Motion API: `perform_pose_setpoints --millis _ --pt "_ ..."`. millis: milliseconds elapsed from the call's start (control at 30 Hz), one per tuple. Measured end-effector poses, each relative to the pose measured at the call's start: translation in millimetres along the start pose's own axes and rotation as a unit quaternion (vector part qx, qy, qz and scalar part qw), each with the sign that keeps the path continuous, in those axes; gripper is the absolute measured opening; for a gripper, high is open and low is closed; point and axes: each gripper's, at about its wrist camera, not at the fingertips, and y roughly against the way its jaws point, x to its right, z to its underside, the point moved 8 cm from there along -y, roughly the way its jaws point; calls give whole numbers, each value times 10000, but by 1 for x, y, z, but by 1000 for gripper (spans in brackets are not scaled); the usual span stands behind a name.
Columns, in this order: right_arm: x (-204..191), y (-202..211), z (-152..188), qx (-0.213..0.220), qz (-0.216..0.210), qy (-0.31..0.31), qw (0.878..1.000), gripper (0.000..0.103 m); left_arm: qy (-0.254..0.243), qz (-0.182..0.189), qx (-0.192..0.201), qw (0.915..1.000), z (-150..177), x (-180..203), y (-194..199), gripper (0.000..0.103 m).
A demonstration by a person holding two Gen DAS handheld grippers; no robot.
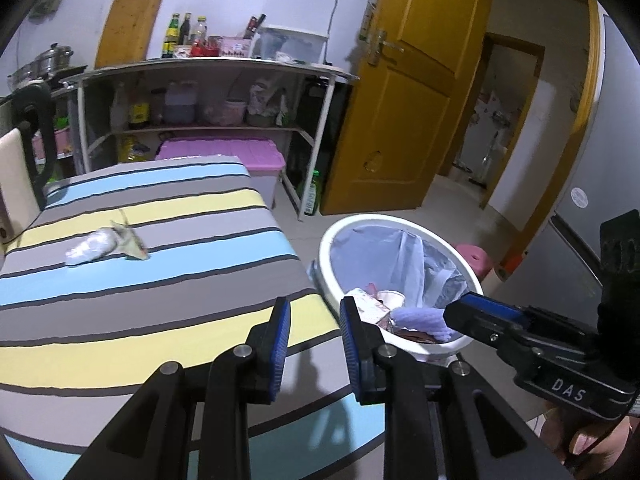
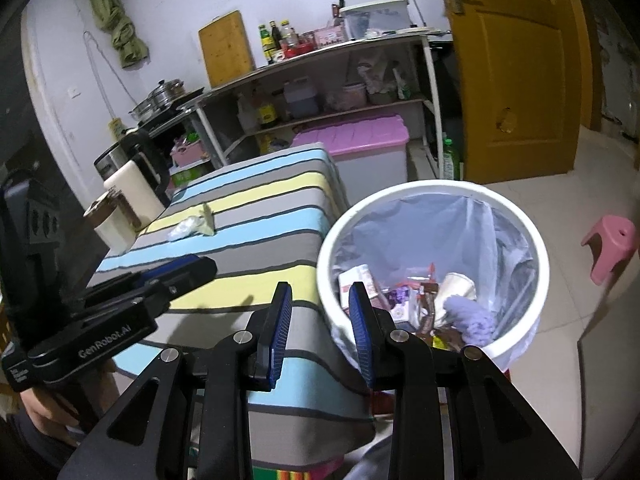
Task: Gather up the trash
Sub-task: 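Move both open tools back toward the remaining items on the table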
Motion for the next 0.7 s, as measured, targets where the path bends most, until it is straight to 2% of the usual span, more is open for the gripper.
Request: perform_pose_setpoints --millis 233,700 --pt "-21 -8 1 -91 -88 144 9998 31 127 -203 82 9997 3 -22 17 25" --pt "-66 -29 5 -276 -532 535 9968 31 284 -593 114 9978 14 -61 34 26"
